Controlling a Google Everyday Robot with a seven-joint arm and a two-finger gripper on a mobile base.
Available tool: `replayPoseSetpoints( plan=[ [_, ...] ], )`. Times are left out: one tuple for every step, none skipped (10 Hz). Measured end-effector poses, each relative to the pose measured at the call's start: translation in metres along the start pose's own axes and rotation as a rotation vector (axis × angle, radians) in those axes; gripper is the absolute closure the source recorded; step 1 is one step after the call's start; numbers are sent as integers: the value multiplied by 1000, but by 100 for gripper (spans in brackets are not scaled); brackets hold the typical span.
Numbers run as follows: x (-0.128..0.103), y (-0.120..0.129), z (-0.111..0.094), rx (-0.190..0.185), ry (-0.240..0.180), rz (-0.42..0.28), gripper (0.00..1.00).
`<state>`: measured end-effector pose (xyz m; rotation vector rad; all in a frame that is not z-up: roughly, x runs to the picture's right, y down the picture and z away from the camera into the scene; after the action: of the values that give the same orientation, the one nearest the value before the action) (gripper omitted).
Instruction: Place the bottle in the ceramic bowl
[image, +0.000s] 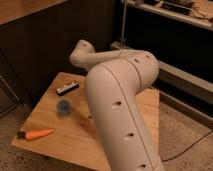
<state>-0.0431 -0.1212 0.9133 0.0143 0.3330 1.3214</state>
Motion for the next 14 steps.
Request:
replayPoseSetpoints(
  plan=[
    [1, 0, 3, -3, 5, -10, 100],
    [1, 1, 5, -5, 9, -18, 100],
    [1, 2, 7, -8, 12, -23, 100],
    [1, 2, 10, -12, 16, -28, 100],
    [2, 3, 13, -15, 22, -33, 100],
    [4, 4, 16, -18, 27, -36, 100],
    [6, 5, 19, -20, 34, -39, 100],
    [8, 7, 22, -22, 40, -45, 100],
    [9, 8, 24, -23, 43, -49, 100],
    [9, 9, 26, -25, 45, -55, 100],
    [9, 11, 28, -27, 47, -62, 100],
    [9, 12, 30, -29, 49, -65, 100],
    [9, 13, 32, -31, 55, -67, 95],
    [11, 14, 34, -33, 61, -66, 86]
  ],
)
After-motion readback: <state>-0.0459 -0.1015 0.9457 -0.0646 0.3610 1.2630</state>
